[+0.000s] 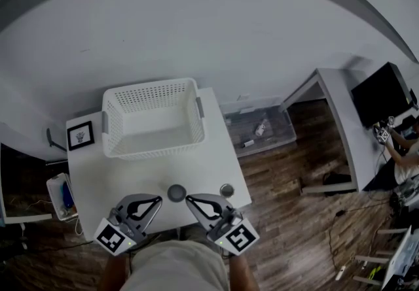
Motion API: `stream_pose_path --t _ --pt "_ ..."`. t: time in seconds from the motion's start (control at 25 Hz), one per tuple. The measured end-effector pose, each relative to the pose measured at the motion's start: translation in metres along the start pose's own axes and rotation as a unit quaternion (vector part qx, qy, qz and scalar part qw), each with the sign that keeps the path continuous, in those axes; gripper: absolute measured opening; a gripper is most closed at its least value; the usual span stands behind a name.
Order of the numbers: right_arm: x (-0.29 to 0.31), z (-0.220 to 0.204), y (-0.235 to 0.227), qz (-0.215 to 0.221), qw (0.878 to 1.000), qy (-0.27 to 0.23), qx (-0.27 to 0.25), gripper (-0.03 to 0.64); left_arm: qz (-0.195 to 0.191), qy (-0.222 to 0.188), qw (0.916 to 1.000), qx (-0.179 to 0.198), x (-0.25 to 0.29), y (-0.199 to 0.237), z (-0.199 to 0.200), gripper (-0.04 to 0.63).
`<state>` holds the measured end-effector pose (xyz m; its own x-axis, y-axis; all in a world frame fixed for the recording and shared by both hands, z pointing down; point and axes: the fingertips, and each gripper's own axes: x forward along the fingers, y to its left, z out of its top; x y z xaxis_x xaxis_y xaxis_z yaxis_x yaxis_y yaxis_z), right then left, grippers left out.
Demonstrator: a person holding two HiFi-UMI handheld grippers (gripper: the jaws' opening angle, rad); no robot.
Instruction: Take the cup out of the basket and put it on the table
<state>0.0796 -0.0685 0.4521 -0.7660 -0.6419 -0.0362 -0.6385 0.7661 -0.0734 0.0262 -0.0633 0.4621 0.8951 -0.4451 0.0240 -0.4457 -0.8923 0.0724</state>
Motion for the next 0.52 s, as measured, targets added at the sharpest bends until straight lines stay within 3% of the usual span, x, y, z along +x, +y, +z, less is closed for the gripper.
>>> stream_pose_path --t 0.52 --pt "0.0023 -0.0052 0.0023 0.0 1.0 0.009 -0.011 0.008 0.0 -0.003 1.0 0.005 -0.0009 0.0013 0.0012 0.0"
